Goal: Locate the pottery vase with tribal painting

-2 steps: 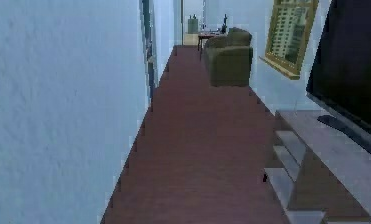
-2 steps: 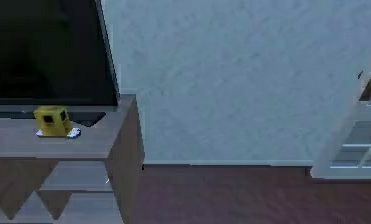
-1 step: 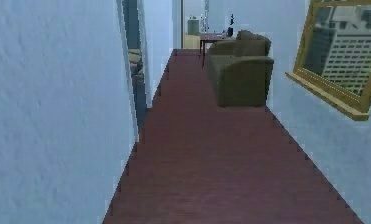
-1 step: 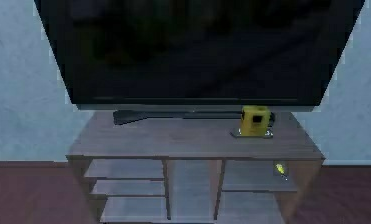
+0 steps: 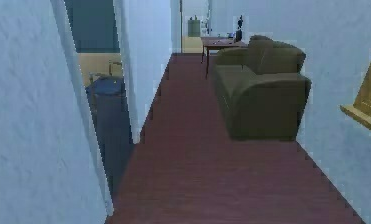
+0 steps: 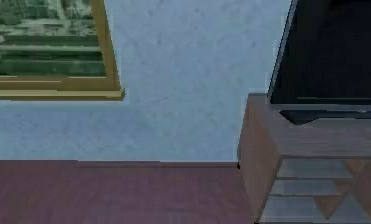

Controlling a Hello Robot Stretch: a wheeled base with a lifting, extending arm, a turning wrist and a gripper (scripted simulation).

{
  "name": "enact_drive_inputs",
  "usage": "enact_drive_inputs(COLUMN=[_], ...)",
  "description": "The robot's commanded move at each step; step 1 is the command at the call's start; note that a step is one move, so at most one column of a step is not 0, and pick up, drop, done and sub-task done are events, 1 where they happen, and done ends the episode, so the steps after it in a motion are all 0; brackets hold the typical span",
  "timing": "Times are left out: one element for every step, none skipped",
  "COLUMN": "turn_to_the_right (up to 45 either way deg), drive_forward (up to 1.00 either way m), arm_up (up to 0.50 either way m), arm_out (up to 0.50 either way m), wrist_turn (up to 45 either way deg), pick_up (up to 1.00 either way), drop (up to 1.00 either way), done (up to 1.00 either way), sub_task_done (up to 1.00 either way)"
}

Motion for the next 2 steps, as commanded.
enact_drive_inputs(turn_to_the_right=[0.0, 0.0], drive_forward=[1.00, 1.00], arm_up=[0.00, 0.00], arm_out=[0.00, 0.00], wrist_turn=[0.0, 0.0], pick_up=[0.00, 0.00], drop=[0.00, 0.00], done=[0.00, 0.00], sub_task_done=[0.00, 0.00])
